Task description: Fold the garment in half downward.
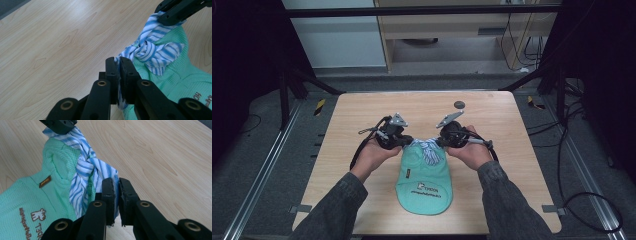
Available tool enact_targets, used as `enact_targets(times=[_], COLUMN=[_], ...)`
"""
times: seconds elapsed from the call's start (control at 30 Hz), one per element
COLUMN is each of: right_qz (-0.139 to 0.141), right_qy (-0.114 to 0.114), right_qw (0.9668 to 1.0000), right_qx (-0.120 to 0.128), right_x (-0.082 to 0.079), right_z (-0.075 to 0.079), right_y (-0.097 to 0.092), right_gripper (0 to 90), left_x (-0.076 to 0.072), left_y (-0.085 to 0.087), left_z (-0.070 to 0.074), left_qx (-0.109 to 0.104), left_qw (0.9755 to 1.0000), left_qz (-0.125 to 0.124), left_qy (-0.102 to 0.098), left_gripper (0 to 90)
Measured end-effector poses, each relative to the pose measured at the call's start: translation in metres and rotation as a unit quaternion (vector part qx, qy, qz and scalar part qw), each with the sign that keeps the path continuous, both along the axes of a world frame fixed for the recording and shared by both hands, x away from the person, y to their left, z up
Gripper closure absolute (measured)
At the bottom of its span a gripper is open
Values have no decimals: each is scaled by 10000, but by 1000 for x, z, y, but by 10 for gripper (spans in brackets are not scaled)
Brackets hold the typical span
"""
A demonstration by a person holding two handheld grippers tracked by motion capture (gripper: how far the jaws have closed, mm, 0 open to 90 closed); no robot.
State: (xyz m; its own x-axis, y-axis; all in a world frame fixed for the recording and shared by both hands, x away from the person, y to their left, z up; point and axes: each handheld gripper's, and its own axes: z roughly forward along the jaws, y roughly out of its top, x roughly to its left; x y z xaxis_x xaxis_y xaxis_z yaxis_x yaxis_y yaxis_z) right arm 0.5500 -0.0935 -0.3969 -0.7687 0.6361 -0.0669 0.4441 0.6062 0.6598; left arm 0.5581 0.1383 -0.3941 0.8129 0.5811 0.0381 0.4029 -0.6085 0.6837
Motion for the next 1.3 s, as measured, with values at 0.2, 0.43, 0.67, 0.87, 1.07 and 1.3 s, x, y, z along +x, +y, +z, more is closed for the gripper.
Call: enact_targets(times=[0.2, 0.43, 0.67, 0.87, 1.07, 1.3], right_qz=[30, 36, 57, 66, 84, 40], right_qy=[-37, -63, -99, -131, -169, -178], right_qw=[10000, 9999, 9999, 9998, 9997, 9997], right_qx=[-60, -73, -102, -108, -159, -167], right_x=[0, 4, 6, 7, 9, 16], right_z=[2, 5, 9, 13, 17, 20], right_y=[1, 1, 2, 2, 1, -2], right_gripper=[834, 833, 829, 828, 831, 836], left_x=[1, 4, 7, 8, 10, 16], left_y=[0, -1, -2, -2, -3, -6], left_z=[1, 5, 9, 12, 17, 22], left_qx=[17, 34, 62, 42, -2, 23], left_qw=[10000, 10000, 10000, 9999, 9999, 9998], left_qz=[15, 16, 28, 55, 61, 57], left_qy=[-2, -16, -64, -111, -151, -196], left_gripper=[856, 857, 857, 857, 857, 857])
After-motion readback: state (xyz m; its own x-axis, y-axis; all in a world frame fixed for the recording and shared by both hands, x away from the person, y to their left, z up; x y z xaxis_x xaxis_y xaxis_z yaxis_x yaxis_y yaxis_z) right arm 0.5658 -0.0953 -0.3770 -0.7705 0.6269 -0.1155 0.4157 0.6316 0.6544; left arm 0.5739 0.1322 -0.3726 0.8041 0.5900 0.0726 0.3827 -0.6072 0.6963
